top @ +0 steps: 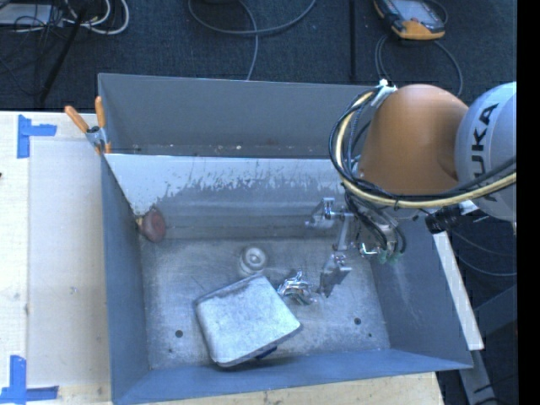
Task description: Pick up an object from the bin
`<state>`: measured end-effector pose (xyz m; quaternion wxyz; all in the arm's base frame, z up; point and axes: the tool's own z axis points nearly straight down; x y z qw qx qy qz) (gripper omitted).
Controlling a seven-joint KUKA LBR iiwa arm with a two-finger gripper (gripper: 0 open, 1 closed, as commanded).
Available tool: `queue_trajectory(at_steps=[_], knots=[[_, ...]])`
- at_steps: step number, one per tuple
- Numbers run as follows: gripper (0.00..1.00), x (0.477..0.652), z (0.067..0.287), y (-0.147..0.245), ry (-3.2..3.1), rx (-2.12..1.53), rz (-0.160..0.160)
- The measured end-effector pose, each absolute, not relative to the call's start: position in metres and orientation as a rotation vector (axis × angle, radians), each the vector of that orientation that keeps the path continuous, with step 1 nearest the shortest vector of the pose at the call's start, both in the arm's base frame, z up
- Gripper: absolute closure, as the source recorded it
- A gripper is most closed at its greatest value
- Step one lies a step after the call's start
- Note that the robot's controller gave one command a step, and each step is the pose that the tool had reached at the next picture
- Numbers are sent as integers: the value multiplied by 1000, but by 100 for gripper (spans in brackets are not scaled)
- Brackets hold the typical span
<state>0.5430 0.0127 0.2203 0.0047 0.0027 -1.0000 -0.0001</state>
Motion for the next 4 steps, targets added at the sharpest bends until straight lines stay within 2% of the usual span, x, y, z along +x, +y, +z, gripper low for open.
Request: queue_trajectory(at_steps=[1,2,3,4], knots=[[0,524,69,-11,-3142,164,-1],[0,533,72,-70,-3131,310,1],[100,533,73,-69,-3129,308,0],[100,528,234,-56,-3109,503,3]])
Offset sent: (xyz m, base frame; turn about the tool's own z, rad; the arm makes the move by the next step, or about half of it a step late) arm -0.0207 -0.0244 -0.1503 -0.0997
